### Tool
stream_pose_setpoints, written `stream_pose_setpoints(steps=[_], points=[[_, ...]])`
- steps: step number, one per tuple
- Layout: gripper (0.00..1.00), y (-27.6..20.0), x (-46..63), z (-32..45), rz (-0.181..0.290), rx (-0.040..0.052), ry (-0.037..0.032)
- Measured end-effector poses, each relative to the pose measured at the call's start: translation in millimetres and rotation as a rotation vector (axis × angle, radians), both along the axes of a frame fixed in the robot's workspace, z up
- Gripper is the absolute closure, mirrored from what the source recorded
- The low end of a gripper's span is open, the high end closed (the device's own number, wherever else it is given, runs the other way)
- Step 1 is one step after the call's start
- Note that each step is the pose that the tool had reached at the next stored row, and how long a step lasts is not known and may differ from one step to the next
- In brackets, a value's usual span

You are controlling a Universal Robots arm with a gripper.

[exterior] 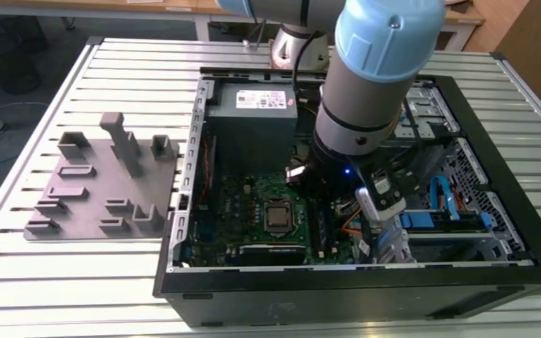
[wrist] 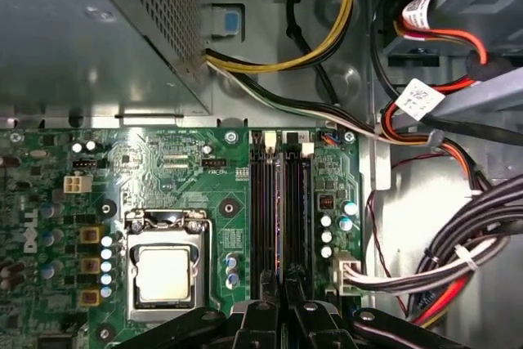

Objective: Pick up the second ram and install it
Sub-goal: 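Insert the second ram into the second slot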

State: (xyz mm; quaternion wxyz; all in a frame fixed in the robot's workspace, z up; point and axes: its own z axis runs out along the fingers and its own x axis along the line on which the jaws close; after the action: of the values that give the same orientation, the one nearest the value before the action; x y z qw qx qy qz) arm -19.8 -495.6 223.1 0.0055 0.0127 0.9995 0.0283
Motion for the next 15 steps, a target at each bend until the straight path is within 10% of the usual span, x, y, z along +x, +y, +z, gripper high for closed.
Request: stream_pose_setpoints(steps=[15], points=[[0.86,0.4,0.0,-10.9,0.0,0.0013,-0.0005]])
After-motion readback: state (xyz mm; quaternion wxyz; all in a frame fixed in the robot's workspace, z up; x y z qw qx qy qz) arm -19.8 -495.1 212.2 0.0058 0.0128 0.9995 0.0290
